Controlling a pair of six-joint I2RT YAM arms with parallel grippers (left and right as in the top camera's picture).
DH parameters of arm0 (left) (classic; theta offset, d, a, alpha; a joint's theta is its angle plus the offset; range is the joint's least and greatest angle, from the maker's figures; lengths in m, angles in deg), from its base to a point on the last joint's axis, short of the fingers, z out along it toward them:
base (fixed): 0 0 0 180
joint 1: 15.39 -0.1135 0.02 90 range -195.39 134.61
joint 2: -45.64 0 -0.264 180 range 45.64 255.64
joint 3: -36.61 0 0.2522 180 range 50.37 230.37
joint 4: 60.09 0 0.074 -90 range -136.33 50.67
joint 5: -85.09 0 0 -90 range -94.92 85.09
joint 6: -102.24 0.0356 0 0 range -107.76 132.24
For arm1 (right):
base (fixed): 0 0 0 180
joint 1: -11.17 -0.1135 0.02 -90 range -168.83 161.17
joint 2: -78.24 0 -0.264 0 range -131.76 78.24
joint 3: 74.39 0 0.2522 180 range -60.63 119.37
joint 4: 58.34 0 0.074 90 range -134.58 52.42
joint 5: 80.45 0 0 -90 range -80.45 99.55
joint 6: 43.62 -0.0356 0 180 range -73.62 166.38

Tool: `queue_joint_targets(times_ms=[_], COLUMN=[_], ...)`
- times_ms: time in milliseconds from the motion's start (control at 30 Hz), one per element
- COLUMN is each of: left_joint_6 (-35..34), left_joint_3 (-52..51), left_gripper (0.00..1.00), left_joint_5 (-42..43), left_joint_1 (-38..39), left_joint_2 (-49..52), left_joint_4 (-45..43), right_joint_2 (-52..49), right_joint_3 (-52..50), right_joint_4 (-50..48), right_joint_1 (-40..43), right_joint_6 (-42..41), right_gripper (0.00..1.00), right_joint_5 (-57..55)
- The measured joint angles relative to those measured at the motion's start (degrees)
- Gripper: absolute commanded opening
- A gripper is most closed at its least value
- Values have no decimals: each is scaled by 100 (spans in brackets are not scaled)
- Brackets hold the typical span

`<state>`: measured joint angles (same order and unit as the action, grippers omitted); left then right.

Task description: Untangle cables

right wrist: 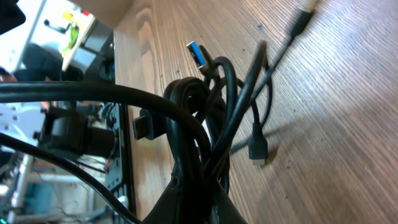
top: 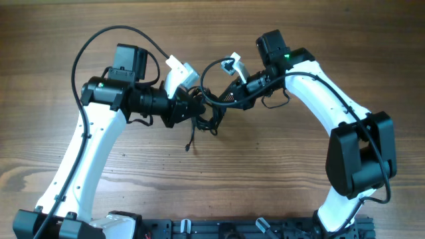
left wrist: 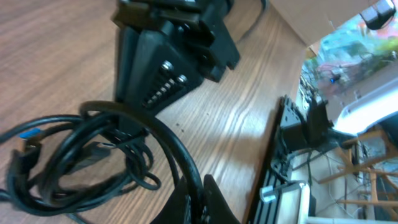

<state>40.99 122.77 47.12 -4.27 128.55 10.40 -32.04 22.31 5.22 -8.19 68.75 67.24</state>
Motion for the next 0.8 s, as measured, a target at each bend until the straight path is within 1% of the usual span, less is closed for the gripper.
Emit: queue_joint_targets(times_ms=[67, 100, 133, 200, 233, 267, 367, 400, 500, 600, 633, 733, 800], left_joint_6=[-433, -715, -1093, -1764, -2247, -2483, -3405, -3552, -3891, -4183, -4240, -4297, -4299], left_joint_3=[-2, -2, 0, 0, 0, 0, 0, 0, 0, 0, 0, 0, 9], left_gripper=[11, 17, 26, 30, 30, 30, 31, 31, 40, 40, 38, 33, 29], left_joint_5=[-256, -437, -697, -1309, -1753, -2009, -3119, -3298, -3733, -3827, -3757, -2983, -2496], left_joint_1=[0, 2, 2, 2, 2, 2, 2, 0, 2, 2, 0, 31, 192], left_joint_2=[2, 2, 2, 0, 0, 0, 0, 0, 0, -28, -48, -66, -20], left_joint_4=[-339, -507, -693, -885, -929, -942, -1003, -1062, -1303, -1432, -1434, -1307, -1071], right_joint_2=[0, 0, 0, 2, 15, 35, 146, 188, 232, 229, 232, 229, 232], right_joint_3=[0, 0, 0, 0, 0, 0, 0, 0, 0, 0, 0, 0, 0], right_joint_4=[-35, -101, -151, -284, -350, -369, -374, -365, -358, -356, -356, -365, -402], right_joint_1=[0, 0, 0, 7, 7, 7, 7, 7, 7, 7, 7, 7, 7], right_joint_6=[-455, -750, -1012, -1480, -1698, -1840, -2293, -2398, -2586, -2732, -2778, -2959, -3115], right_gripper=[4, 4, 4, 4, 4, 4, 4, 4, 4, 4, 4, 4, 4], right_joint_5=[-151, -273, -472, -778, -920, -1014, -1397, -1486, -1652, -1731, -1740, -1770, -1773])
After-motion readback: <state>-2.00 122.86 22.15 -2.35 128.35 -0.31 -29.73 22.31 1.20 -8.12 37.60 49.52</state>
